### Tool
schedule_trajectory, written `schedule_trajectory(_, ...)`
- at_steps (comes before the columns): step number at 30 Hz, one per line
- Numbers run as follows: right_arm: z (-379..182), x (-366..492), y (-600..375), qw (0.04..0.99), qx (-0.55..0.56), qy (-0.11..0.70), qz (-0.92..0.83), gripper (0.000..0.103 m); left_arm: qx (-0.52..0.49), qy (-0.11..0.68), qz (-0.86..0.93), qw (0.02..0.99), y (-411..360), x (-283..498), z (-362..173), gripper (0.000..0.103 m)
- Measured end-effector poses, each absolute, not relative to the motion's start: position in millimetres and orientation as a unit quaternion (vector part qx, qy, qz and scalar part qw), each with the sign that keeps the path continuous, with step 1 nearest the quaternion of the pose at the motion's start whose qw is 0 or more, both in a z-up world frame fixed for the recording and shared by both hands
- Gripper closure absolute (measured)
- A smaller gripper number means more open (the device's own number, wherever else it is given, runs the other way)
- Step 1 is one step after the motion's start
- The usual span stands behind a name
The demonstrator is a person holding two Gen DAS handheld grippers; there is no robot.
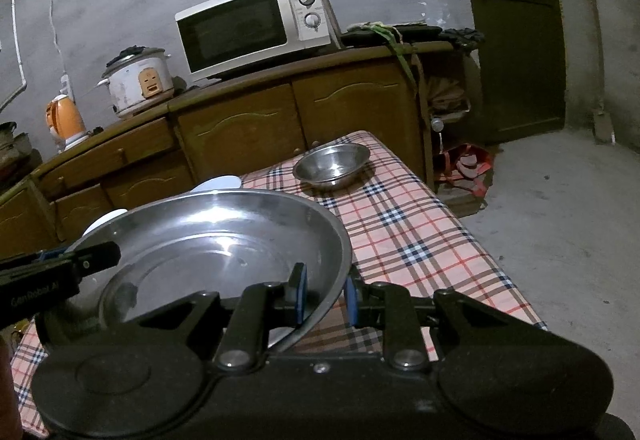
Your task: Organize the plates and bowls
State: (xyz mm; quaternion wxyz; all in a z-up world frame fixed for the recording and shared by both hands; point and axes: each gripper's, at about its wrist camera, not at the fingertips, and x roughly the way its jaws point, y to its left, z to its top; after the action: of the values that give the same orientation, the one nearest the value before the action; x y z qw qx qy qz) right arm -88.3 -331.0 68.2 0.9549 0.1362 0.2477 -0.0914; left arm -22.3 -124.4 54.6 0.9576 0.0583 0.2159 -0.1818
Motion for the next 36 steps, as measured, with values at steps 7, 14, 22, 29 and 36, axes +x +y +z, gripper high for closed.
schedule_trajectory(7, 67, -86, -323, 0.955, 0.134, 0.252, -0.083, 0.077, 0.056, 0.216, -0.175, 0.959, -119, -25, 55, 0.073)
schedule_trajectory(14, 65, -85, -317, 0.954, 0.133, 0.257, -0.075, 0.076, 0.054, 0.219, -0.169, 0.96, -113, -26, 54, 0.073)
schedule_trajectory(22, 61, -81, -311, 0.953, 0.132, 0.264, -0.067, 0.076, 0.055, 0.223, -0.162, 0.96, -106, -25, 51, 0.073)
schedule_trajectory(29, 56, -77, -305, 0.951, 0.13, 0.273, -0.06, 0.076, 0.053, 0.229, -0.156, 0.959, -101, -23, 47, 0.073)
schedule_trajectory(36, 52, -74, -301, 0.95, 0.128, 0.28, -0.056, 0.076, 0.052, 0.234, -0.152, 0.959, -98, -21, 44, 0.073)
